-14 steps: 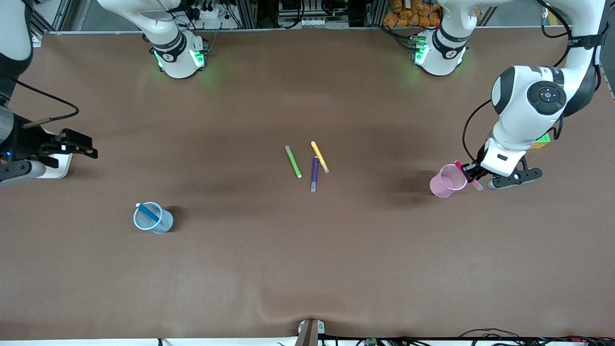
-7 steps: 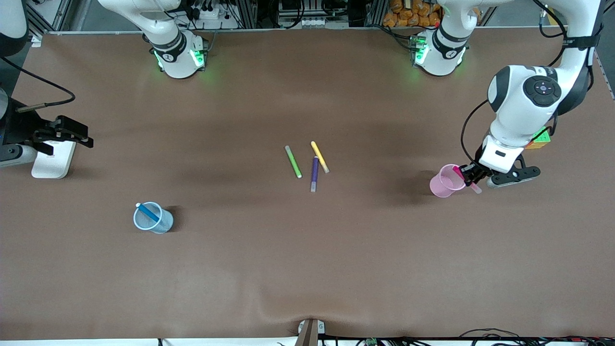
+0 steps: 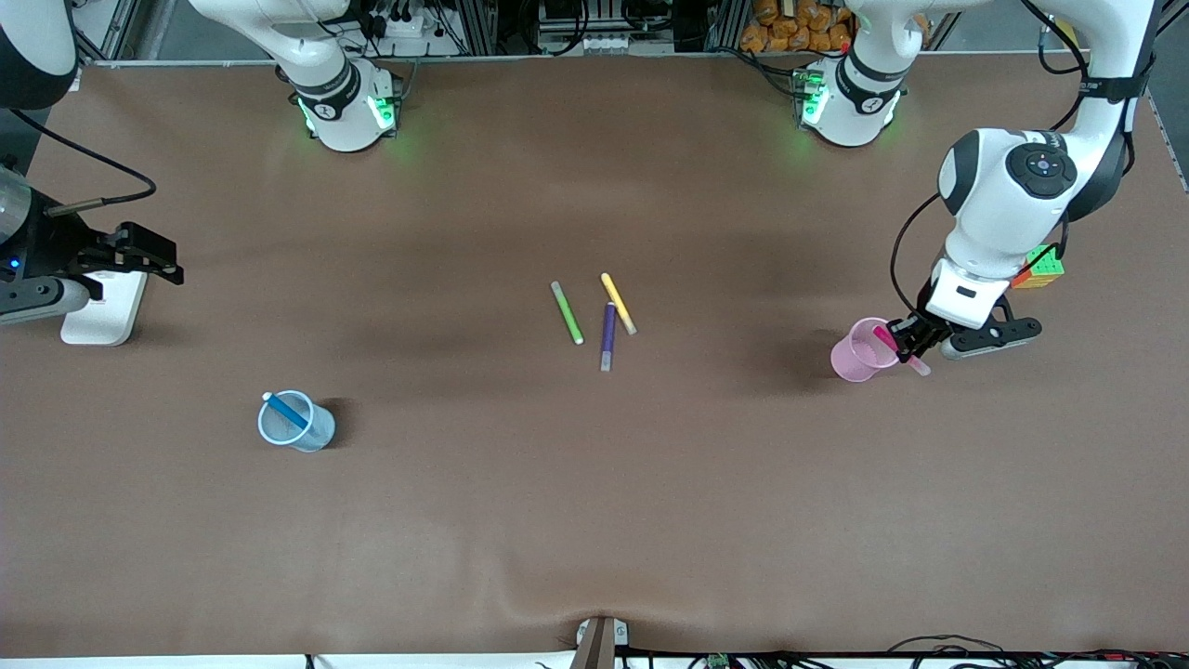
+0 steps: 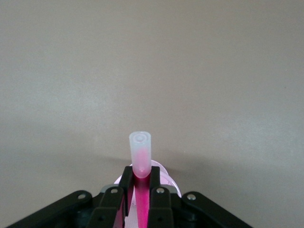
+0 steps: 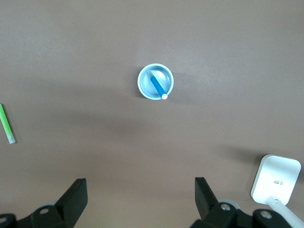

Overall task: Place pink and blue markers in matching cups
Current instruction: 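Lower the pink marker into the pink cup and open the left gripper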

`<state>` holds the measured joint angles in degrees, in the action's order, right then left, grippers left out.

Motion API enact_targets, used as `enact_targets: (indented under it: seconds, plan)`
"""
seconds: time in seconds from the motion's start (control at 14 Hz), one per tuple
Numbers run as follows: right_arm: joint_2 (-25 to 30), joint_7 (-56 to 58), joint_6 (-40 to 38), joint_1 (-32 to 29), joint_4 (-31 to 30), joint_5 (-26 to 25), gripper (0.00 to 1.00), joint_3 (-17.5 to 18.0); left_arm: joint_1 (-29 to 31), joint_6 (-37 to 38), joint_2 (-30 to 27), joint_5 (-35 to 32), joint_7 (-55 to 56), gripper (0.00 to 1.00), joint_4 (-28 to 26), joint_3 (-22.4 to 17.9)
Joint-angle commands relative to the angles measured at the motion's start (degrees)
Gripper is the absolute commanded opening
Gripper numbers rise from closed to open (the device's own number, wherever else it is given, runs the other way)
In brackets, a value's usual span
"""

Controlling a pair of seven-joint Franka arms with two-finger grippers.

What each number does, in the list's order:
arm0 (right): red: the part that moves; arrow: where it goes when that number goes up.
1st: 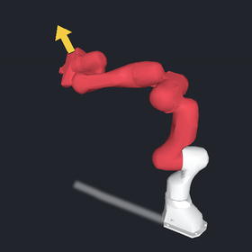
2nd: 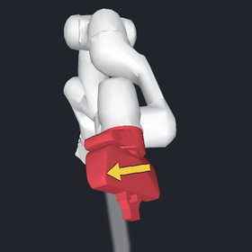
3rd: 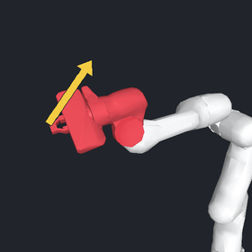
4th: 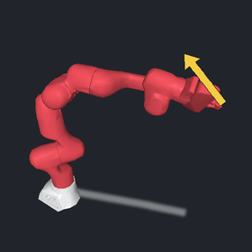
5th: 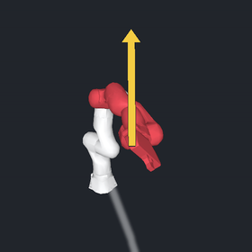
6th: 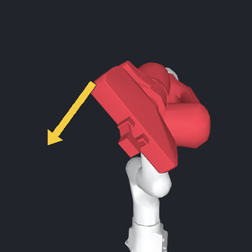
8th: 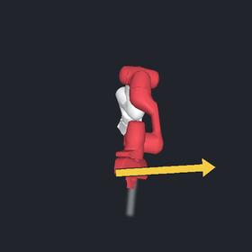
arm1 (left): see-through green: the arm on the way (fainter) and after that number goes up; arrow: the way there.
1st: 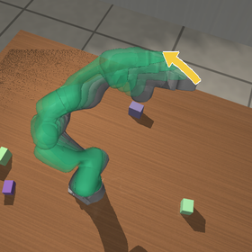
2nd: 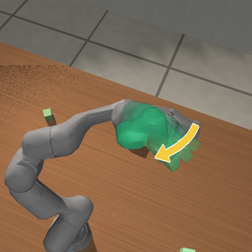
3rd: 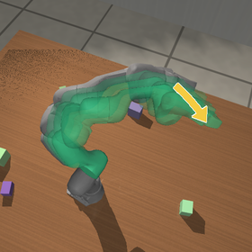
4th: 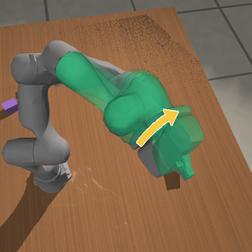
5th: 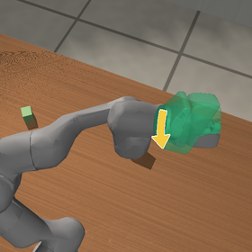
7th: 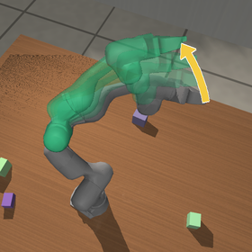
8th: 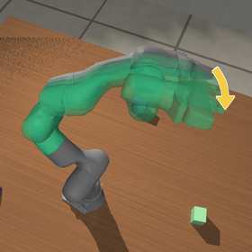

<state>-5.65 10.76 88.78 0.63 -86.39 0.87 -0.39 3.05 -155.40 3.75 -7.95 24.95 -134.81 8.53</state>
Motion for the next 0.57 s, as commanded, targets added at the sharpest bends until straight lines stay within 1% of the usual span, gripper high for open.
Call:
enact_targets:
  seconds: [0.0, 0.21, 0.5]
  plan:
    - [1.34, -0.38, 0.16, -0.1, -1.41, -1.22, 1.0, 0.39, 0.65, -2.28, -0.41, -1.2, -0.08, 0.0, -1.94, 0.35]
    - [1.77, -3.19, 0.16, -0.01, -1.85, -1.22, 1.0, 0.3, 0.56, -2.28, 0.11, -1.2, 0.01, 0.0, -2.91, 0.35]
    - [3.45, -3.29, 0.43, 0.69, -2.82, -1.22, 1.0, 0.13, 0.56, -3.85, 2.66, -1.2, 0.1, 0.0, -2.82, 0.35]
